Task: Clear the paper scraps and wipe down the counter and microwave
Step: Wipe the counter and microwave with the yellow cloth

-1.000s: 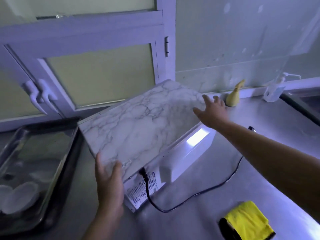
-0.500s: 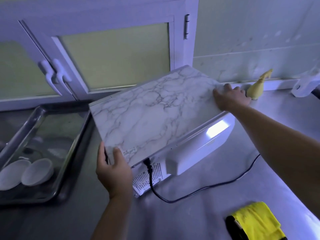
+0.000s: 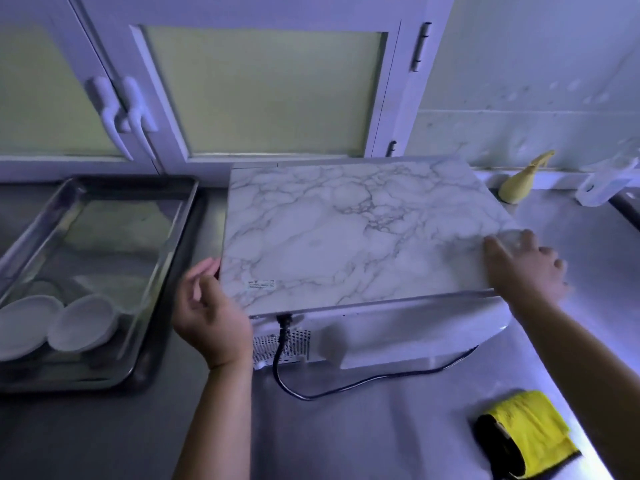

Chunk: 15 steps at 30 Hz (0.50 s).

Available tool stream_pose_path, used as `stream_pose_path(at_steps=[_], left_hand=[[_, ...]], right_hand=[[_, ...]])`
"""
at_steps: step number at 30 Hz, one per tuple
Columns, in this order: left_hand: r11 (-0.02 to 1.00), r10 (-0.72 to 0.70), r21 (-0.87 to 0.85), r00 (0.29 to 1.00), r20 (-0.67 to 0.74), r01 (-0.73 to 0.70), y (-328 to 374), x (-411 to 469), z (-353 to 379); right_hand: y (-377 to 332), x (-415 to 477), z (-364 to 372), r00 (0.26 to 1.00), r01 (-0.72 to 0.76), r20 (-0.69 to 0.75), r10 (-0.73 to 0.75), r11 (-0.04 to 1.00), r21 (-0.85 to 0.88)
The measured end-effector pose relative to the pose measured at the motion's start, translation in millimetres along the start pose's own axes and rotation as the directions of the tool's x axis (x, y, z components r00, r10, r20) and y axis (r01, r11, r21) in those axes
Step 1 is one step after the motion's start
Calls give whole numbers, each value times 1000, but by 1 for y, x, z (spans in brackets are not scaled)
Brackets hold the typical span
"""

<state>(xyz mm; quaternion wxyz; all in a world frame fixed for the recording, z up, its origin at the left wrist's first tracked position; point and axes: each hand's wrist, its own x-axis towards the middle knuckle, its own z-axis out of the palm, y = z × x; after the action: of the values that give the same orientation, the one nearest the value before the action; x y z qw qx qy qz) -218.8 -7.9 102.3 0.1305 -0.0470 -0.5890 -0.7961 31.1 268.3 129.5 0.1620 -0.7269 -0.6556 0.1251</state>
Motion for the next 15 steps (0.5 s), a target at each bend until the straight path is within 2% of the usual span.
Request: stream_pose_path(at_steps=[10,15], left_hand=[[967,240,66,966,96,-247,-28,47,-2],[978,181,88,980,84,-188,-34,85,36]], right_hand=[[-15,-35,1,981,-161,-99,169,983,86],[-50,-30,12,977,-182,-93,190,979,92]])
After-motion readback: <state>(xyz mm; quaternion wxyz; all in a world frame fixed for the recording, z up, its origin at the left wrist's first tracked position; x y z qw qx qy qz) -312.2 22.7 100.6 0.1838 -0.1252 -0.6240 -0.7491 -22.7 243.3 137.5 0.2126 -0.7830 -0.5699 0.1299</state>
